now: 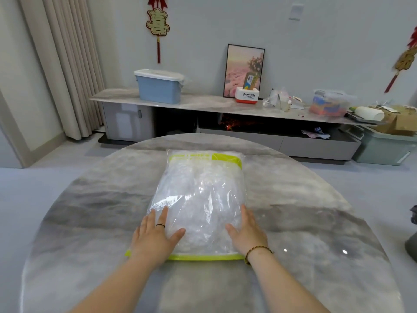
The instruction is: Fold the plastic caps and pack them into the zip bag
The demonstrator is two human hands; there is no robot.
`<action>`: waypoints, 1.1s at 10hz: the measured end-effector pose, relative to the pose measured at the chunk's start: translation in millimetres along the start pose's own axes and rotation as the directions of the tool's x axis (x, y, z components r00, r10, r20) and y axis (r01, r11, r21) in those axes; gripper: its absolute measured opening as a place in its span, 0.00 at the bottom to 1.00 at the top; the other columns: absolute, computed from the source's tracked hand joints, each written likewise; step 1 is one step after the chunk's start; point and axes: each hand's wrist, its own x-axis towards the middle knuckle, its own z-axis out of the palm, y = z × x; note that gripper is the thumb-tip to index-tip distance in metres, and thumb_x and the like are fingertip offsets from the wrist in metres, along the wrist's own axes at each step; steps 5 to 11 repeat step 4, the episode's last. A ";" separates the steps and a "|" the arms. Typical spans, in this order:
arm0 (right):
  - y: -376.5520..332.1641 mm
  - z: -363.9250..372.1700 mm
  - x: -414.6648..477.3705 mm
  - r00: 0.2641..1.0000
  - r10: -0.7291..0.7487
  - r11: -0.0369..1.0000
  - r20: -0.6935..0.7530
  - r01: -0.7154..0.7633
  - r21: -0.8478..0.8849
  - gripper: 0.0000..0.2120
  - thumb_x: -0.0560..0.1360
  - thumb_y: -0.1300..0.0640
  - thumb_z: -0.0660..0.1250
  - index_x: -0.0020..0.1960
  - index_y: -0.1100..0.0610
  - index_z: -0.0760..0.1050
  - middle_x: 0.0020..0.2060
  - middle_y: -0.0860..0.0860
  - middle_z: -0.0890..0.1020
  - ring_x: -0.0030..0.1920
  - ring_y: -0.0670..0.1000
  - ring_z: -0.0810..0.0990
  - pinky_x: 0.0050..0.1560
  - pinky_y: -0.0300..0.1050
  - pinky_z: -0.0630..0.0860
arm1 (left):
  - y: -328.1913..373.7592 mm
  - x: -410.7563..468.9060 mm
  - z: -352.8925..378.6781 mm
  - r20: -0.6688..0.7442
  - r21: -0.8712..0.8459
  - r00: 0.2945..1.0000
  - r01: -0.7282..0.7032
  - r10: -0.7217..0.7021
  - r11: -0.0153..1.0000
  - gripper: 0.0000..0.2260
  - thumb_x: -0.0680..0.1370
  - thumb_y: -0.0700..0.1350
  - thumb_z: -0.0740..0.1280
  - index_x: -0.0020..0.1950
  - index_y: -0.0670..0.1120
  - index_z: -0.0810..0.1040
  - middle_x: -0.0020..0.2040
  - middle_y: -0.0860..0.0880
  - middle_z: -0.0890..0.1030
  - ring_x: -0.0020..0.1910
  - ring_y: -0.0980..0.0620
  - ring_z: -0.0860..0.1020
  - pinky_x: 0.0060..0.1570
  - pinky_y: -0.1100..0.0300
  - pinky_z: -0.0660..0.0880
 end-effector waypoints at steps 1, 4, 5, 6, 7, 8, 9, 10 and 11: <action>-8.2 1.2 30.6 1.000 0.019 1.000 0.000 -0.019 -0.007 0.32 0.79 0.43 0.52 0.75 0.48 0.38 0.76 0.48 0.43 0.75 0.51 0.52 0.71 0.50 0.54 | 1.1 30.9 -2.4 0.004 0.017 1.000 0.024 -0.024 1.000 0.34 0.78 0.65 0.49 0.75 0.53 0.35 0.77 0.49 0.40 0.76 0.49 0.42 0.72 0.53 0.45; -11.4 11.1 59.3 0.983 0.057 0.962 -0.174 -0.008 0.271 0.31 0.75 0.51 0.62 0.74 0.54 0.53 0.73 0.50 0.59 0.71 0.53 0.61 0.71 0.49 0.58 | -7.6 53.9 1.3 -0.110 0.094 0.992 -0.056 0.066 0.994 0.30 0.79 0.60 0.51 0.76 0.50 0.44 0.77 0.50 0.47 0.75 0.53 0.47 0.72 0.55 0.43; -11.4 11.1 59.3 0.983 0.057 0.962 -0.174 -0.008 0.271 0.31 0.75 0.51 0.62 0.74 0.54 0.53 0.73 0.50 0.59 0.71 0.53 0.61 0.71 0.49 0.58 | -7.6 53.9 1.3 -0.110 0.094 0.992 -0.056 0.066 0.994 0.30 0.79 0.60 0.51 0.76 0.50 0.44 0.77 0.50 0.47 0.75 0.53 0.47 0.72 0.55 0.43; -11.4 11.1 59.3 0.983 0.057 0.962 -0.174 -0.008 0.271 0.31 0.75 0.51 0.62 0.74 0.54 0.53 0.73 0.50 0.59 0.71 0.53 0.61 0.71 0.49 0.58 | -7.6 53.9 1.3 -0.110 0.094 0.992 -0.056 0.066 0.994 0.30 0.79 0.60 0.51 0.76 0.50 0.44 0.77 0.50 0.47 0.75 0.53 0.47 0.72 0.55 0.43; -11.4 11.1 59.3 0.983 0.057 0.962 -0.174 -0.008 0.271 0.31 0.75 0.51 0.62 0.74 0.54 0.53 0.73 0.50 0.59 0.71 0.53 0.61 0.71 0.49 0.58 | -7.6 53.9 1.3 -0.110 0.094 0.992 -0.056 0.066 0.994 0.30 0.79 0.60 0.51 0.76 0.50 0.44 0.77 0.50 0.47 0.75 0.53 0.47 0.72 0.55 0.43; -11.4 11.1 59.3 0.983 0.057 0.962 -0.174 -0.008 0.271 0.31 0.75 0.51 0.62 0.74 0.54 0.53 0.73 0.50 0.59 0.71 0.53 0.61 0.71 0.49 0.58 | -7.6 53.9 1.3 -0.110 0.094 0.992 -0.056 0.066 0.994 0.30 0.79 0.60 0.51 0.76 0.50 0.44 0.77 0.50 0.47 0.75 0.53 0.47 0.72 0.55 0.43; -11.4 11.1 59.3 0.983 0.057 0.962 -0.174 -0.008 0.271 0.31 0.75 0.51 0.62 0.74 0.54 0.53 0.73 0.50 0.59 0.71 0.53 0.61 0.71 0.49 0.58 | -7.6 53.9 1.3 -0.110 0.094 0.992 -0.056 0.066 0.994 0.30 0.79 0.60 0.51 0.76 0.50 0.44 0.77 0.50 0.47 0.75 0.53 0.47 0.72 0.55 0.43; -11.4 11.1 59.3 0.983 0.057 0.962 -0.174 -0.008 0.271 0.31 0.75 0.51 0.62 0.74 0.54 0.53 0.73 0.50 0.59 0.71 0.53 0.61 0.71 0.49 0.58 | -7.6 53.9 1.3 -0.110 0.094 0.992 -0.056 0.066 0.994 0.30 0.79 0.60 0.51 0.76 0.50 0.44 0.77 0.50 0.47 0.75 0.53 0.47 0.72 0.55 0.43; -11.4 11.1 59.3 0.983 0.057 0.962 -0.174 -0.008 0.271 0.31 0.75 0.51 0.62 0.74 0.54 0.53 0.73 0.50 0.59 0.71 0.53 0.61 0.71 0.49 0.58 | -7.6 53.9 1.3 -0.110 0.094 0.992 -0.056 0.066 0.994 0.30 0.79 0.60 0.51 0.76 0.50 0.44 0.77 0.50 0.47 0.75 0.53 0.47 0.72 0.55 0.43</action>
